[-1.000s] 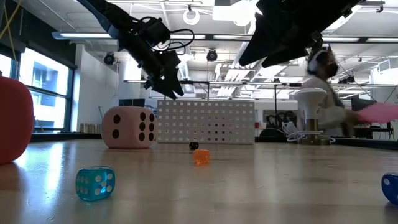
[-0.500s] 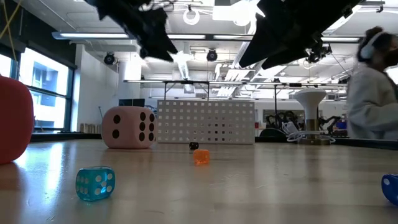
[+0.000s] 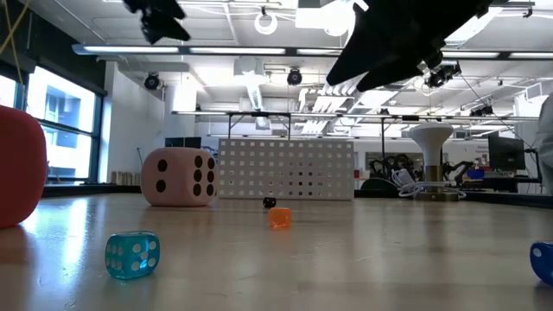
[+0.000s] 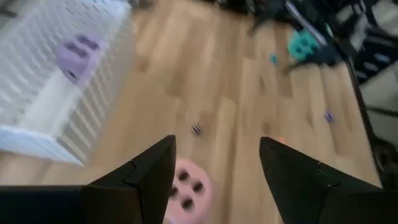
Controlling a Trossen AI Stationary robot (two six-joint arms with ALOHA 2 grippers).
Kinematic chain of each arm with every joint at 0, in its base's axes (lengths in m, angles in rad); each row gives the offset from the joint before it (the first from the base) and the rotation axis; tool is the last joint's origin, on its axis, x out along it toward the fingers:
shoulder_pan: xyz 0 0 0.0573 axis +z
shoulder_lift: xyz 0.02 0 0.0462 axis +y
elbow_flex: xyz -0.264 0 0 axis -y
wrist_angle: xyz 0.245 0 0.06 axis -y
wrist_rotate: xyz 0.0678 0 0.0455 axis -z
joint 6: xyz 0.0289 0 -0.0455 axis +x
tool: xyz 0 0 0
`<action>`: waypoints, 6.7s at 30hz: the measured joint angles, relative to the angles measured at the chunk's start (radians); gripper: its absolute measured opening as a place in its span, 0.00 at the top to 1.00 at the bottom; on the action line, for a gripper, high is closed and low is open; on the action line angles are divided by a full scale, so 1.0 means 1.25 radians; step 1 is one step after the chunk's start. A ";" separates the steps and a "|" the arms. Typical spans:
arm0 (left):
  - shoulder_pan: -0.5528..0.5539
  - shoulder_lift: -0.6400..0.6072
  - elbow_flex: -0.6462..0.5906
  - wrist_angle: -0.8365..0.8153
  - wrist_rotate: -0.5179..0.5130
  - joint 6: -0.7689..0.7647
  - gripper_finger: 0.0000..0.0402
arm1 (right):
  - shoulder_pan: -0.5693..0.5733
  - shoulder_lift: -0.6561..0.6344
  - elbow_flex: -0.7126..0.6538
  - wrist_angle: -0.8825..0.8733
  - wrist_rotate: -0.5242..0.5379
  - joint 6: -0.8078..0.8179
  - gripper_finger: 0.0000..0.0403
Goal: Pick & Place Dice
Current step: Put the large pink dice into the white bin
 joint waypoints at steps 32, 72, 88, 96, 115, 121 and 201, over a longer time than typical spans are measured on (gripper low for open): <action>-0.196 -0.004 -0.307 0.288 -0.019 0.020 0.44 | -0.016 0.000 0.000 0.020 -0.006 -0.003 0.01; -0.228 -0.081 -0.306 0.196 -0.145 0.060 0.00 | -0.034 0.000 0.000 0.062 -0.058 -0.021 0.01; -0.140 -0.071 -0.322 0.161 -0.164 0.302 0.01 | -0.035 0.000 0.000 0.062 -0.058 -0.031 0.01; -0.107 -0.026 -0.322 0.147 -0.129 0.298 0.01 | -0.042 0.000 0.000 0.062 -0.054 -0.059 0.01; -0.103 -0.007 -0.321 0.163 -0.122 0.336 0.01 | -0.085 0.000 0.000 0.062 -0.063 -0.056 0.01; -0.103 0.045 -0.321 0.176 -0.121 0.341 0.01 | -0.085 0.000 0.000 0.062 -0.064 -0.045 0.01; -0.042 0.246 -0.319 0.323 -0.063 0.372 0.01 | -0.087 0.000 0.000 0.062 -0.064 -0.058 0.01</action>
